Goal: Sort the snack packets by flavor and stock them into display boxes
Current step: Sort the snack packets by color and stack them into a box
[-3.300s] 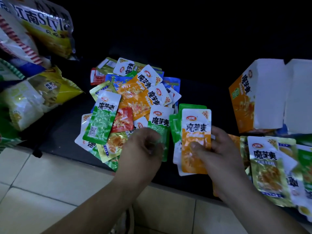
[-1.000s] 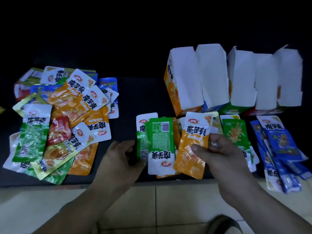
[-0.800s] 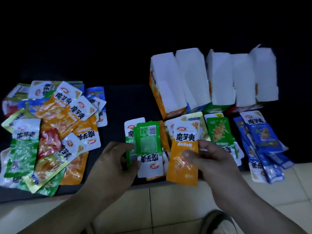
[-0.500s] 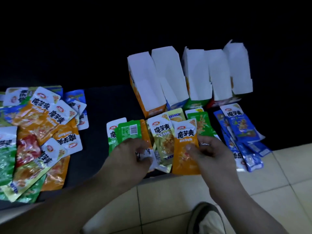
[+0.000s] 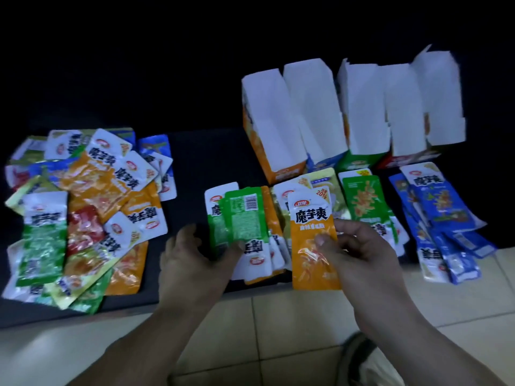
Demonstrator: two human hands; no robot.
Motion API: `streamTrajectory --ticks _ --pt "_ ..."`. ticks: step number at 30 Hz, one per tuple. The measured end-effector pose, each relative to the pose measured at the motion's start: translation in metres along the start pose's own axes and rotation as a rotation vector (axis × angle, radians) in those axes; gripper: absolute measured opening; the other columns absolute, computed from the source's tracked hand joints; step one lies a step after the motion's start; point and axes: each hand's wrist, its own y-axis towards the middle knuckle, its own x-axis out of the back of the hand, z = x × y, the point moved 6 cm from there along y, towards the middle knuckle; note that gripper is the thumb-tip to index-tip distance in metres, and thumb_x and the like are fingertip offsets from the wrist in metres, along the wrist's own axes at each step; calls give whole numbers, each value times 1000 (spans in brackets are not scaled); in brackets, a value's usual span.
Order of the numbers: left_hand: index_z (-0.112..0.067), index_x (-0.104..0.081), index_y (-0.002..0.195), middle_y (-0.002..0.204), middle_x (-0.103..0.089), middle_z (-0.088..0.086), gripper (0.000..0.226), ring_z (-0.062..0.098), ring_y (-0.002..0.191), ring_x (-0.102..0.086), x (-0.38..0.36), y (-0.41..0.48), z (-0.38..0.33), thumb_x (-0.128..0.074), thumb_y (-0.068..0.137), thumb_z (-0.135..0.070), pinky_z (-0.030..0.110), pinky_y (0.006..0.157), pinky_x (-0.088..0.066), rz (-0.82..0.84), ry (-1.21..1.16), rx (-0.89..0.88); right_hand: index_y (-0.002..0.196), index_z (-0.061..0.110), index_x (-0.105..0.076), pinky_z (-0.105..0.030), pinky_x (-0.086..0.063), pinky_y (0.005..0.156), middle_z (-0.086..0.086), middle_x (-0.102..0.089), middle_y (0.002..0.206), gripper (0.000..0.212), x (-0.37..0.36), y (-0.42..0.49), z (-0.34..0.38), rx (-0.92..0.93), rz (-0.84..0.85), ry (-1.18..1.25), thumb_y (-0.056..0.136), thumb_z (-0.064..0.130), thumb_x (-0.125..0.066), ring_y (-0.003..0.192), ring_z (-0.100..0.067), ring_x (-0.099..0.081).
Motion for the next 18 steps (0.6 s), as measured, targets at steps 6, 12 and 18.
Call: streamTrajectory --ticks 6,12,18 --pt "-23 -53 130 92 -57 -18 75 18 93 -64 -11 10 -7 -93 69 -41 33 70 -53 70 -173 19 112 27 -62 -18 -53 71 -1 -71 103 23 -36 3 -7 72 45 -108 95 14 -72 92 -12 -68" --pt "-17 -62 98 81 -67 -7 34 -6 67 -63 -21 6 -13 -90 78 -18 10 46 -43 91 -376 2 112 27 -58 -9 -50 64 4 -67 101 23 -42 3 -7 102 42 -167 97 13 -69 79 11 -62" --pt "-9 -68 100 89 -78 -1 16 15 83 -76 -1 5 -9 -79 89 -9 28 66 -60 160 -653 53 103 31 -61 -27 -57 71 11 -74 93 22 -31 2 -9 87 -14 -66 96 12 -71 88 -8 -69"
